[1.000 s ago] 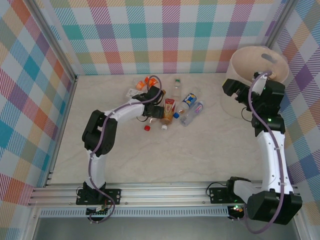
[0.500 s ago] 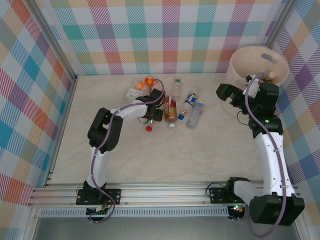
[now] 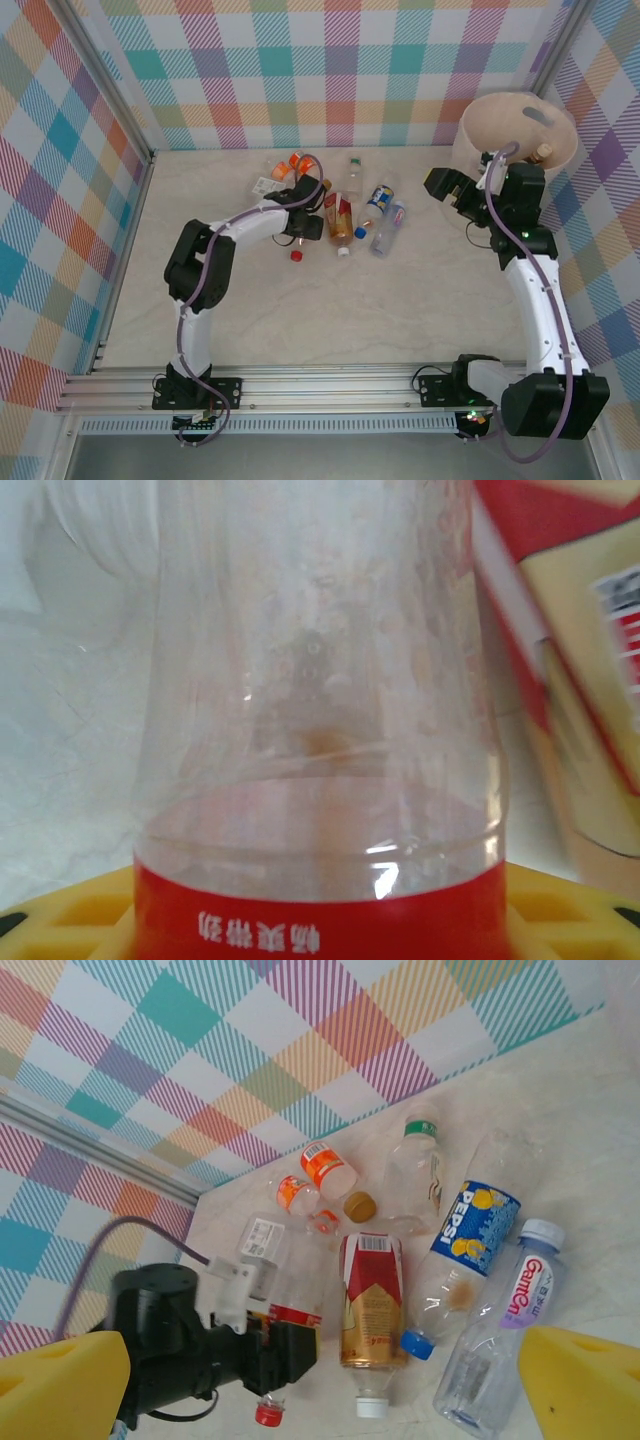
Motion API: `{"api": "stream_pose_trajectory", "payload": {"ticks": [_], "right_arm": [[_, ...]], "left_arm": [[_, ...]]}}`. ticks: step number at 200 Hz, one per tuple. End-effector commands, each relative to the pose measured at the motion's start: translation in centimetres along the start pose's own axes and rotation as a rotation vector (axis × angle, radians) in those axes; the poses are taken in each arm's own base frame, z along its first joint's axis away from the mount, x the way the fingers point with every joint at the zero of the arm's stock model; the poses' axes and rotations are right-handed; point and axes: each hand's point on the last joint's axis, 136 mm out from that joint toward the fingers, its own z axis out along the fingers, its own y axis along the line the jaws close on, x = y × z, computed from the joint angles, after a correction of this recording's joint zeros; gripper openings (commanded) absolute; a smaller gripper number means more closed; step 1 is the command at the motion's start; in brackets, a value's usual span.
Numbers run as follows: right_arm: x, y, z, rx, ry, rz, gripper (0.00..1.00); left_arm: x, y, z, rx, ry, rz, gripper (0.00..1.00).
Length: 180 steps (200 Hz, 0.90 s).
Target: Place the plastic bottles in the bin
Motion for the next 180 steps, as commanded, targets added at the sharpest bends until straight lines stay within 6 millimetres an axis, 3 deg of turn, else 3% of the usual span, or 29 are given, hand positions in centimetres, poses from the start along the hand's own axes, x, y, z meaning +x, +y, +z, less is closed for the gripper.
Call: {"api": "stream_pose_trajectory", "payload": {"ticks": [1, 28, 72, 140, 180], "right_arm": [[0.3, -0.2, 1.1, -0.02, -0.005, 0.056, 1.0], [1.3, -0.2, 2.6, -0.041, 0.038, 0.09, 1.0], [3.6, 2.3, 5.4, -0.142, 0.155, 0.088, 1.0], [5.6, 8.2, 7.9, -0.36, 0.25, 0.056, 1.0], [4.7, 9.3, 9.3, -0.387, 0.211, 0.078, 1.0]], "left_arm": [[-2.9, -0.9, -3.9, 0.094, -0.098, -0.045, 0.43], [-3.9, -2.9, -6.9, 0.218, -0.128, -0.067, 0.41], [-5.6, -8.4, -13.3, 0.608, -0.199, -0.145, 0.41], [-6.0, -13.2, -18.7, 0.929, -0.213, -0.195, 0.39], [-4.9, -15.8, -21.6, 1.031, -0.219, -0.132, 0.39]]}}
